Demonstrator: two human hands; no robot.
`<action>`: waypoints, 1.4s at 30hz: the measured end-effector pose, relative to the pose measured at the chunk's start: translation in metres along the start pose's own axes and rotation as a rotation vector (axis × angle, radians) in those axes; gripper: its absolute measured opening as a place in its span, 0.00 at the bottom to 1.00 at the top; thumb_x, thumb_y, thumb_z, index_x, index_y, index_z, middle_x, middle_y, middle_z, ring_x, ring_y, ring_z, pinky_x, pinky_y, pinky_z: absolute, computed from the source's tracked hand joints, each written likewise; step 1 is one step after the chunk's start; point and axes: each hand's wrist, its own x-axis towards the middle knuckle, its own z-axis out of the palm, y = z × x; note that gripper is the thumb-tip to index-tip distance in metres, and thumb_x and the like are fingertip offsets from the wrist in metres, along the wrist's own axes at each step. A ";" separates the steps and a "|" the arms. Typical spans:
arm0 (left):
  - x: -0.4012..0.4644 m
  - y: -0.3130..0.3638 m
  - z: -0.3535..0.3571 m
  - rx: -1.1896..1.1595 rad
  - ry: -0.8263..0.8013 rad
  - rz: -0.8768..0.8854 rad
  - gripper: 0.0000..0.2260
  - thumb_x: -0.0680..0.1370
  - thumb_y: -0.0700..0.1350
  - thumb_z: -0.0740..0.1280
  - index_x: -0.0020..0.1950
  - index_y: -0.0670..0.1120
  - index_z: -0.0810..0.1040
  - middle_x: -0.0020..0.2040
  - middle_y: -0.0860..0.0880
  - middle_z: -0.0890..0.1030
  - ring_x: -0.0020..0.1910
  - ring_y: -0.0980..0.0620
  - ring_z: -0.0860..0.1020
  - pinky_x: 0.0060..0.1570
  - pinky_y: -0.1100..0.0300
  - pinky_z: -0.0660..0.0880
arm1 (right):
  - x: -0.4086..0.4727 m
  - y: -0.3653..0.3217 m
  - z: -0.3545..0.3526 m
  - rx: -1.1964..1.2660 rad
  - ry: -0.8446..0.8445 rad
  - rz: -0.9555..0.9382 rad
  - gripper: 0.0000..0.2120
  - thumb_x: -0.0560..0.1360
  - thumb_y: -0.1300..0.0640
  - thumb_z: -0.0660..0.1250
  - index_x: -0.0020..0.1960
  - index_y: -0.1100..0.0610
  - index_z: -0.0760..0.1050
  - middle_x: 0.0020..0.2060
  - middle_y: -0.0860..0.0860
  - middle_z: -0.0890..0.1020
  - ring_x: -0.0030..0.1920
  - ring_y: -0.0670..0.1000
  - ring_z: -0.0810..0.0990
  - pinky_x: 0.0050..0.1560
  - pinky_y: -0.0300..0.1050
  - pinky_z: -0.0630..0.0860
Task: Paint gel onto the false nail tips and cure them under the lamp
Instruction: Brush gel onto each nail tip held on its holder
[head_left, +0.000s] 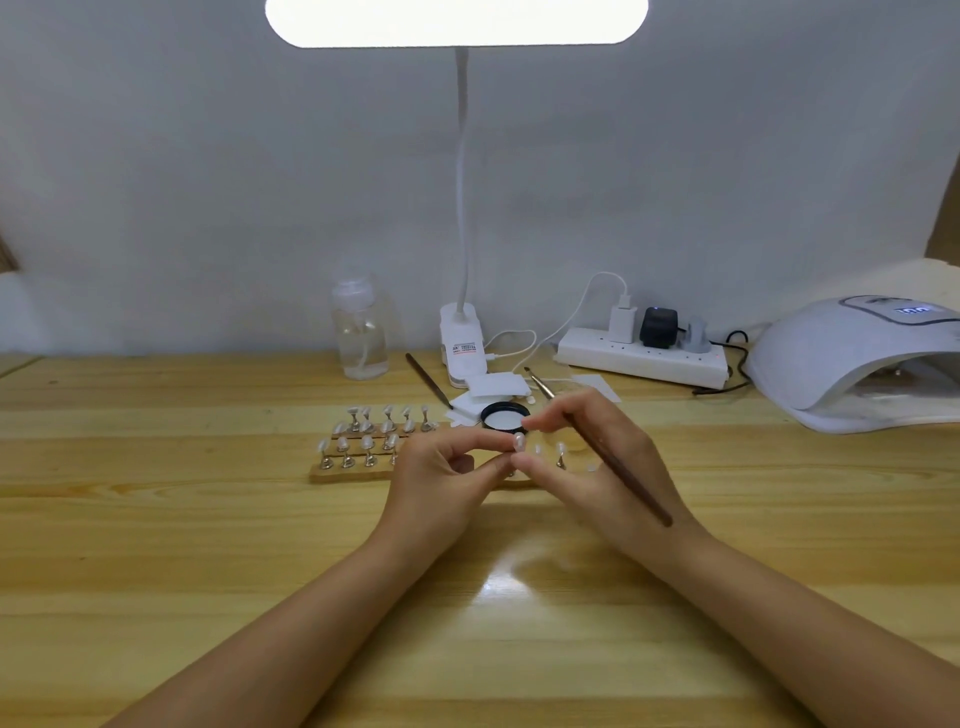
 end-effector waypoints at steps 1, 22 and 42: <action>0.000 0.000 0.000 0.000 -0.019 0.017 0.04 0.66 0.47 0.71 0.40 0.55 0.82 0.36 0.55 0.83 0.24 0.50 0.67 0.26 0.56 0.67 | 0.000 0.001 0.001 -0.012 -0.011 -0.003 0.12 0.67 0.57 0.75 0.46 0.53 0.73 0.43 0.45 0.80 0.47 0.40 0.78 0.46 0.34 0.74; -0.004 -0.009 0.002 0.535 -0.184 0.003 0.31 0.70 0.53 0.71 0.69 0.54 0.61 0.60 0.59 0.73 0.58 0.62 0.70 0.53 0.67 0.66 | 0.009 0.026 -0.048 -0.018 -0.174 0.146 0.10 0.68 0.64 0.73 0.43 0.55 0.73 0.39 0.51 0.81 0.40 0.47 0.82 0.43 0.41 0.79; -0.003 -0.010 0.001 0.435 -0.126 -0.014 0.20 0.71 0.43 0.72 0.61 0.54 0.73 0.43 0.65 0.74 0.52 0.60 0.75 0.49 0.69 0.67 | 0.005 0.008 -0.034 0.166 0.104 0.015 0.21 0.75 0.47 0.55 0.40 0.60 0.80 0.22 0.47 0.75 0.25 0.40 0.74 0.37 0.25 0.69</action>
